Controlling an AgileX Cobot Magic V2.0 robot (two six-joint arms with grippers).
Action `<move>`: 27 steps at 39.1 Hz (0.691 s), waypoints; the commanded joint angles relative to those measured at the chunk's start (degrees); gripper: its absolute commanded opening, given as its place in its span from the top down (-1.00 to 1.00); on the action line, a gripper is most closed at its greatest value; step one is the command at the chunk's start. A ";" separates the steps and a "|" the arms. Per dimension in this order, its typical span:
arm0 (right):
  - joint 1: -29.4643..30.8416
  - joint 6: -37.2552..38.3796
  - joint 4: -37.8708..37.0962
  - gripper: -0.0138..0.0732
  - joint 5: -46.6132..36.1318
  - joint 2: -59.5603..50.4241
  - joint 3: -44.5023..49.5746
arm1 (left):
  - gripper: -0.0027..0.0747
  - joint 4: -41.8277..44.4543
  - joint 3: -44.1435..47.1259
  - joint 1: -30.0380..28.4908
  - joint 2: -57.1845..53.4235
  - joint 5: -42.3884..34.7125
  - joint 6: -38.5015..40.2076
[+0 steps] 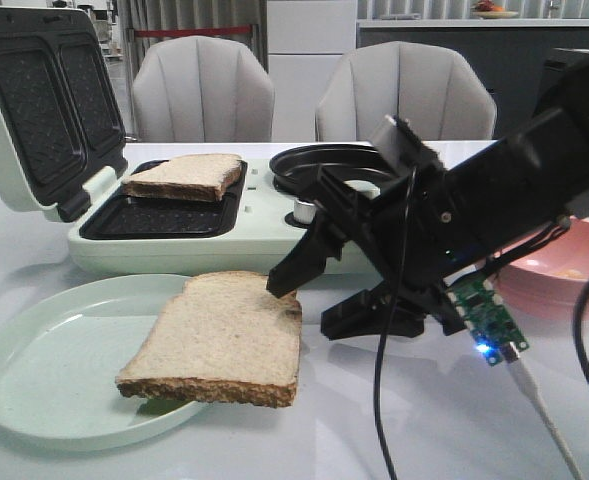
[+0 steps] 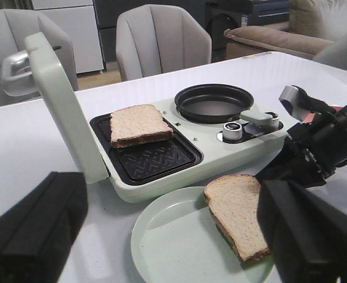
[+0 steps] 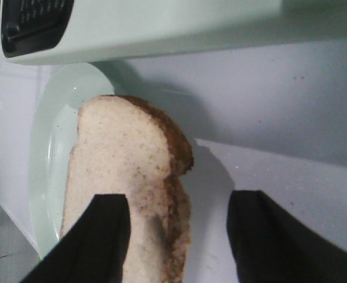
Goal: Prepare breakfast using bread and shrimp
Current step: 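Reach the right gripper to the remaining bread slice and grasp it, then carry the bread with the right gripper onto the first slice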
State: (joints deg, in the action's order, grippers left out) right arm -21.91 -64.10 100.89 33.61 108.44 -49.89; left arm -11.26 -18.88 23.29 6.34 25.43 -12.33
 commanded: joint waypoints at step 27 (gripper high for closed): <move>-0.09 -11.13 8.20 0.37 24.57 1.33 -9.25 | -0.72 -1.00 -1.47 -0.01 0.53 -4.66 0.15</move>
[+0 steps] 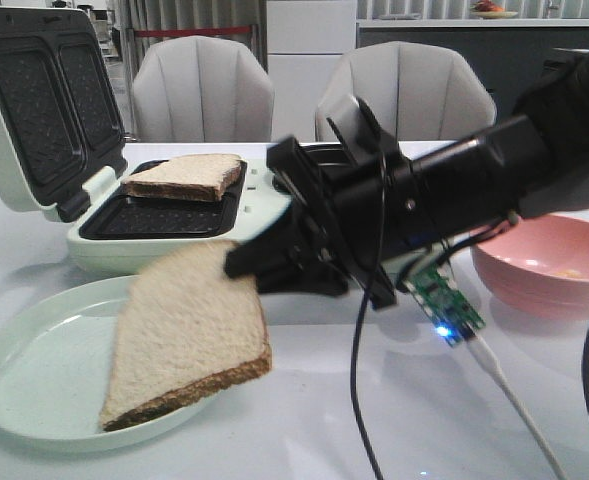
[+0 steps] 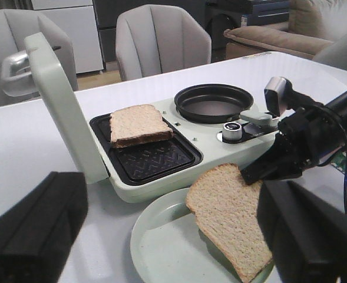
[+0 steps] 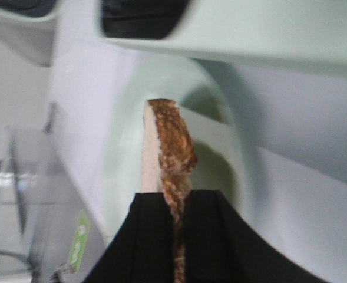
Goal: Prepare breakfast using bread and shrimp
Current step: 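Carry the bread with the right gripper onto the first slice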
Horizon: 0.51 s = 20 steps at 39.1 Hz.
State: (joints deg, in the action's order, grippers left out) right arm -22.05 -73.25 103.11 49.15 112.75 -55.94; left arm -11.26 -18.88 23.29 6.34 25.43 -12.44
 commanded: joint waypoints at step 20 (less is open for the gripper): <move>-1.67 -1.18 5.98 0.37 -5.83 0.54 -23.11 | -0.72 -1.00 -1.47 -0.01 0.53 -4.66 0.26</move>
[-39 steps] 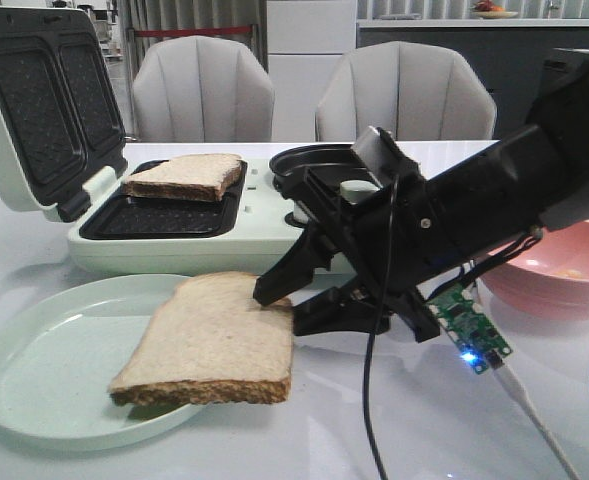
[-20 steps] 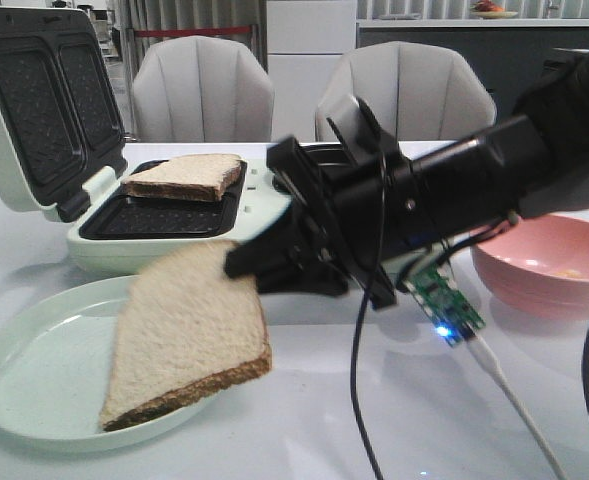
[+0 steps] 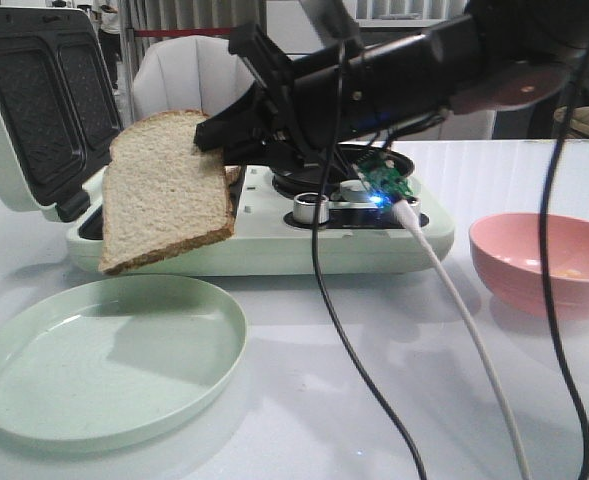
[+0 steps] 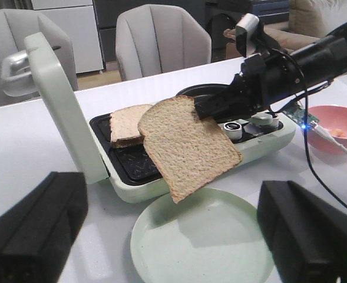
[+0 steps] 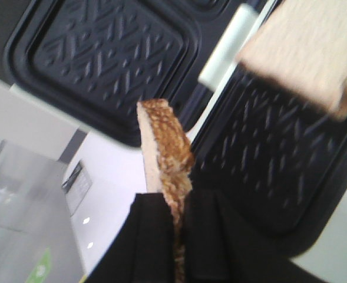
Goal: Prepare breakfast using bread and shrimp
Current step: 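Carry the bread with the right gripper onto the first slice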
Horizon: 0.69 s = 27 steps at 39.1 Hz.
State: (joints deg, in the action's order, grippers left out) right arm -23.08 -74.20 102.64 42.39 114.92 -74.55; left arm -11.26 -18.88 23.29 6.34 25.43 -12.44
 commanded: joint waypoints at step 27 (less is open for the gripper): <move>-4.59 2.00 3.84 -0.55 -18.50 3.82 -16.05 | -0.72 -1.00 -1.47 -0.01 0.53 -4.66 0.26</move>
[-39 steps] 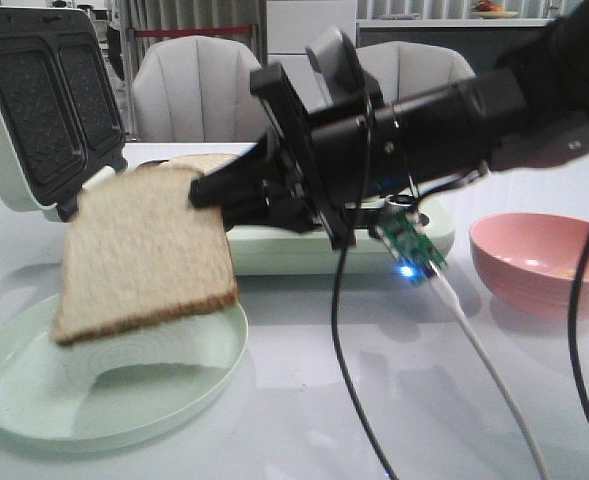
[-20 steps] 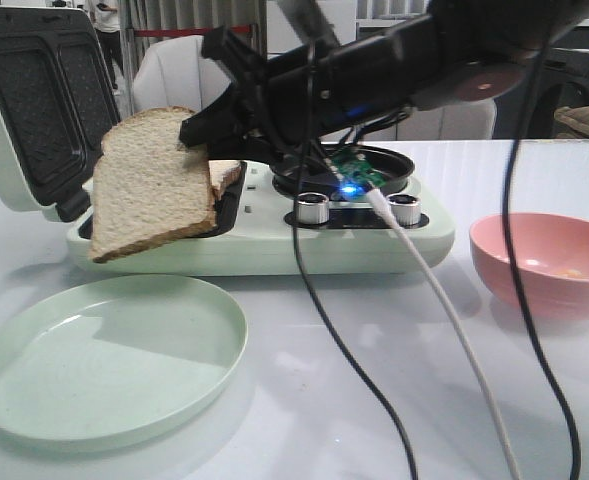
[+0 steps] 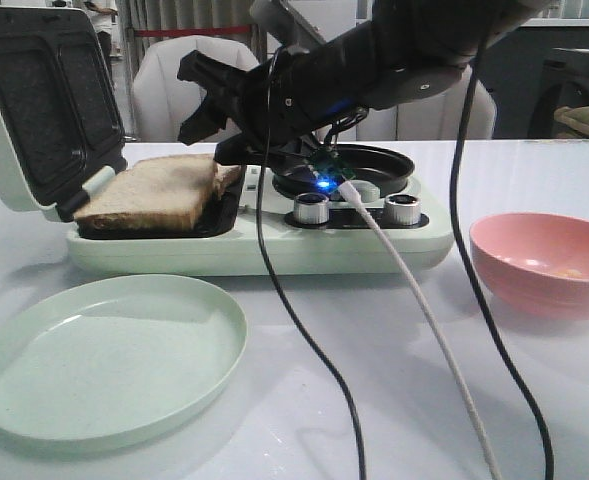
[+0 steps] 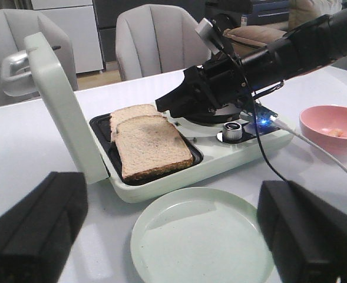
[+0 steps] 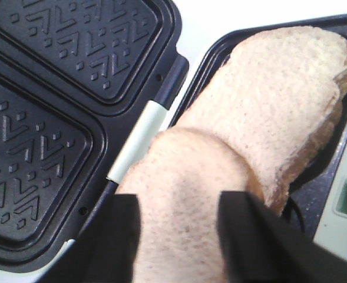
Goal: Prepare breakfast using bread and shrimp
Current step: 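Carry the bread with the right gripper onto the first slice, then release the bread and raise the right gripper away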
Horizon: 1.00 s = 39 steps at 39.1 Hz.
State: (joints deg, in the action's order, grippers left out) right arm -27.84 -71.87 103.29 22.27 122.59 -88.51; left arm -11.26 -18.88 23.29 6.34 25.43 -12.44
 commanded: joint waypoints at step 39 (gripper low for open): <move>0.65 71.07 -103.84 -0.56 18.18 -35.01 -0.36 | -0.72 -1.00 -1.47 -0.01 0.53 -4.66 0.26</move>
State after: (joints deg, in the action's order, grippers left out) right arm -27.84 -12.81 13.12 40.26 91.89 -87.31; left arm -11.26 -18.88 23.29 6.34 25.43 -12.44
